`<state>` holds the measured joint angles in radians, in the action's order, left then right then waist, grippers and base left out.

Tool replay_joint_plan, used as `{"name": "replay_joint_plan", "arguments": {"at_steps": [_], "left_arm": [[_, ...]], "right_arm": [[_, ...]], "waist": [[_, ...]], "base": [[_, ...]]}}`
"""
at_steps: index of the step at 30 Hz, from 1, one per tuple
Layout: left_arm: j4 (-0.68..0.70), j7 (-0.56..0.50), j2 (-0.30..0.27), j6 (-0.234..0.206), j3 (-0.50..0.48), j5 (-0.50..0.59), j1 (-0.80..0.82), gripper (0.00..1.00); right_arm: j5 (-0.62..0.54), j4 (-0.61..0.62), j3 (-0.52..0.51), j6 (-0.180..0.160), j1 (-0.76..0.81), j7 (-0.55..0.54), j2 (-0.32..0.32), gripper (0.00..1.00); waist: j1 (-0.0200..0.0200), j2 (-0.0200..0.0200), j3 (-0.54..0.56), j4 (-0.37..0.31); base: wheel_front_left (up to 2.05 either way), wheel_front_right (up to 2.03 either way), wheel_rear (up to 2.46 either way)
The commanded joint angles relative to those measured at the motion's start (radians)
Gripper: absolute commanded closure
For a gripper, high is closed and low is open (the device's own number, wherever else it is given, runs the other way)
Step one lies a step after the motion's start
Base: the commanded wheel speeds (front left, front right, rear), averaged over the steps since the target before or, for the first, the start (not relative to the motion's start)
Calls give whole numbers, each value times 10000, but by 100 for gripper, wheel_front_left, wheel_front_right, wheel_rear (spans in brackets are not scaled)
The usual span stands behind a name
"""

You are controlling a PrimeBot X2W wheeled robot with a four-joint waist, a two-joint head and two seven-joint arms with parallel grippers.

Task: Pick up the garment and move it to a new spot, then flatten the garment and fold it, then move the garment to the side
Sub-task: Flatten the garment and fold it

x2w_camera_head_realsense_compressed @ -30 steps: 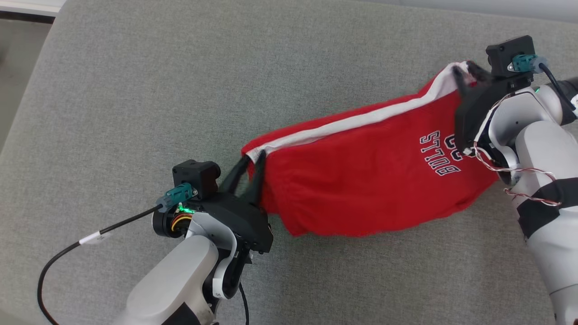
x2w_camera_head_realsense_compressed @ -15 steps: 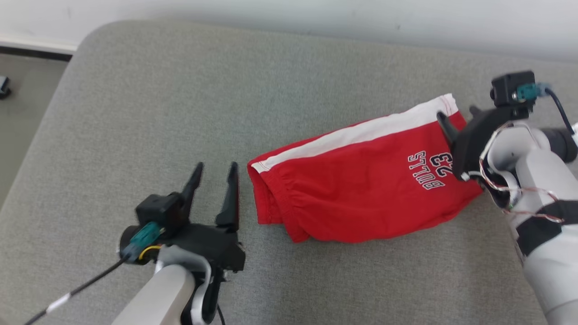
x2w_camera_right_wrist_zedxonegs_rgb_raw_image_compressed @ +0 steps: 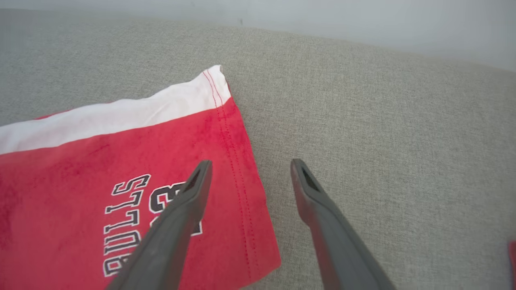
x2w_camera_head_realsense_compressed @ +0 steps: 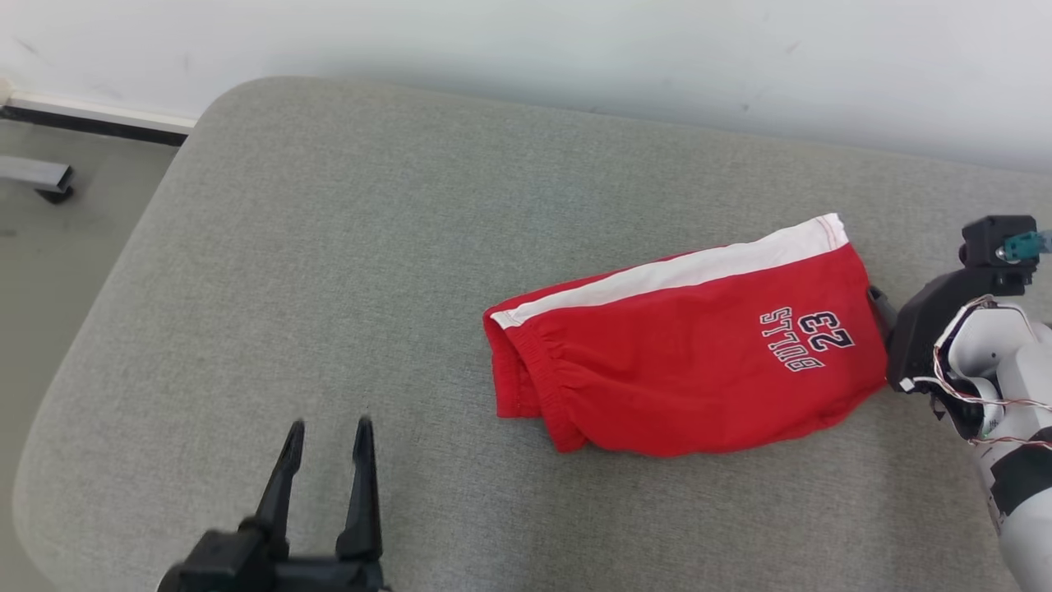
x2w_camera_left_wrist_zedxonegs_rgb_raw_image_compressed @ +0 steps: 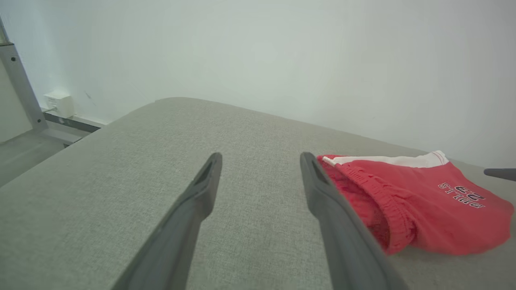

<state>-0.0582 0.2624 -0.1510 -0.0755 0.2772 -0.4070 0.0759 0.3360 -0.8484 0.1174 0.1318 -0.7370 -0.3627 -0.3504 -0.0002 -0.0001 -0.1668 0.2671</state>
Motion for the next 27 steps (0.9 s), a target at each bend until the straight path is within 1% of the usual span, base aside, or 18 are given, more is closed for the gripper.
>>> {"name": "replay_joint_plan", "arguments": {"at_steps": [1, 4, 8, 12, 15, 19, 23, 24, 25, 26, 27], "left_arm": [[57, 27, 110, 75, -153, 212, -275, 0], [106, 28, 394, 341, -627, 508, -755, 0], [108, 28, 664, 687, -1031, 882, -1084, 0], [93, 28, 824, 942, -1262, 1086, -1136, 0], [60, 29, 934, 1089, -1398, 1170, -1098, 0], [27, 29, 985, 1200, -1538, 1131, -1025, 0], [-50, 29, 1009, 1261, -1599, 1193, -941, 0], [-73, 29, 1008, 1265, -1614, 1196, -919, 0], [-87, 29, 1008, 1275, -1615, 1175, -884, 0], [-95, 29, 1010, 1276, -1607, 1127, -844, 0], [-118, 29, 1008, 1264, -1593, 1093, -807, 0]], "right_arm": [[-142, -59, -61, -27, 119, 64, -24, 0], [-403, -251, -250, -27, 205, 262, -106, 0], [-561, -539, -618, -27, 142, 388, -164, 0], [-273, -910, -1130, -27, -1, 249, 152, 0], [-468, -1089, -1238, -27, -68, 254, 124, 0], [-601, -1576, -1156, -3, 143, -260, 559, 0], [-650, -1931, -918, 10, 343, -837, 800, 0], [-552, -2037, -832, 26, 436, -1096, 900, 11], [-495, -2103, -711, 33, 517, -1324, 978, 45], [-448, -2084, -598, 33, 561, -1445, 998, 77], [-406, -2008, -485, 34, 592, -1525, 1006, 100]], "waist": [[2, 1, -68, 82], [2, 1, -149, 247], [2, 1, -336, 496], [2, 1, -562, 701], [2, 1, -717, 817], [2, 1, -836, 875], [2, 1, -929, 866], [2, 1, -943, 851], [2, 1, -958, 835], [2, 1, -976, 823], [2, 1, -985, 813]], "base": [[0, 0, 0], [0, 0, 0], [0, 0, 0], [0, 0, 0], [0, 0, 0], [0, 0, 0], [0, 0, 0], [0, 0, 0], [0, 0, 0], [0, 0, 0], [0, 0, 0]]}}
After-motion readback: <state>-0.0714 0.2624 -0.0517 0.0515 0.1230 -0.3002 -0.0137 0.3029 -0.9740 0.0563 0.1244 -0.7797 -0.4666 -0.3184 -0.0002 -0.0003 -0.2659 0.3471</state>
